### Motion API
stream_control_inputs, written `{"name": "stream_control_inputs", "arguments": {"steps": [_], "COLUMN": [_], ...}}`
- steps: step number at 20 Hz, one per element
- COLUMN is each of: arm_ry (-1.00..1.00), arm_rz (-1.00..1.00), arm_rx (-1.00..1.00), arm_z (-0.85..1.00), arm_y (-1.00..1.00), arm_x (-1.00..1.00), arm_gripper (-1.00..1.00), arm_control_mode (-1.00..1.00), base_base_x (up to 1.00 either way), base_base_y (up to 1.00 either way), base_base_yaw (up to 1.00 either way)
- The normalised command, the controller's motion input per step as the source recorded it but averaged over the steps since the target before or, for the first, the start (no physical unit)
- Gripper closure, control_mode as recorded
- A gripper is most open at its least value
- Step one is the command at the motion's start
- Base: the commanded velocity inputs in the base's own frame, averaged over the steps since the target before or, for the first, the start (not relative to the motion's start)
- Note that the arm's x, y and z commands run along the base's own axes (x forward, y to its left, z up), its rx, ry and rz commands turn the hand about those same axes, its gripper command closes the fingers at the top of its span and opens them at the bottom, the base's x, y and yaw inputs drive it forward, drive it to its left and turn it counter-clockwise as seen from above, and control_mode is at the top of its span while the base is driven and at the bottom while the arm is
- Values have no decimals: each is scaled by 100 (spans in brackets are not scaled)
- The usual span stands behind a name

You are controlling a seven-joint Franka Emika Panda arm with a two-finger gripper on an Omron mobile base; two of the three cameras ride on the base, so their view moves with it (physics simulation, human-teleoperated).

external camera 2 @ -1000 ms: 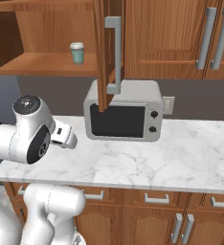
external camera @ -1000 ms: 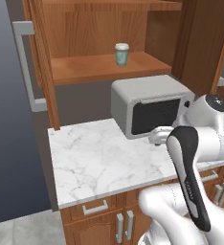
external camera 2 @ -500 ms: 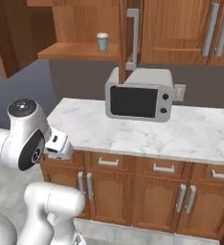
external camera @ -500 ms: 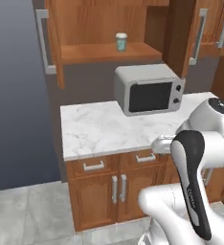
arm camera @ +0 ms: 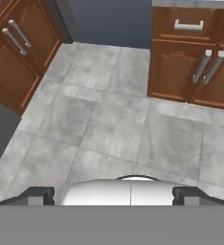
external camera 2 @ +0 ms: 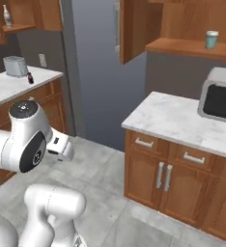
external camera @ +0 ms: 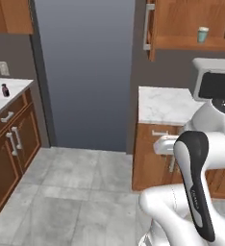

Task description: Sort all alcoholic drinks to one cabinet, and non-alcoholic drinks to the other.

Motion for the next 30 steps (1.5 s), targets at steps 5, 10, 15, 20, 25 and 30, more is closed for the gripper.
{"name": "stream_control_inputs", "arguments": {"steps": [5, 10, 15, 20, 25, 30], "arm_ry": [0, 0, 0, 0, 0, 0], "arm_rz": [0, 0, 0, 0, 0, 0], "arm_rx": [0, 0, 0, 0, 0, 0], "arm_z": [0, 0, 0, 0, 0, 0], "arm_y": [0, 0, 0, 0, 0, 0], "arm_x": [0, 0, 0, 0, 0, 0], "arm_gripper": [-100, -100, -100, -100, -100, -100], "arm_control_mode": [100, 100, 100, 100, 100, 100], "base_base_x": [76, 100, 100, 100, 100, 100], "base_base_y": [100, 84, 63, 6, -18, -15], "base_base_yaw": [20, 4, 2, 15, 38, 49]}}
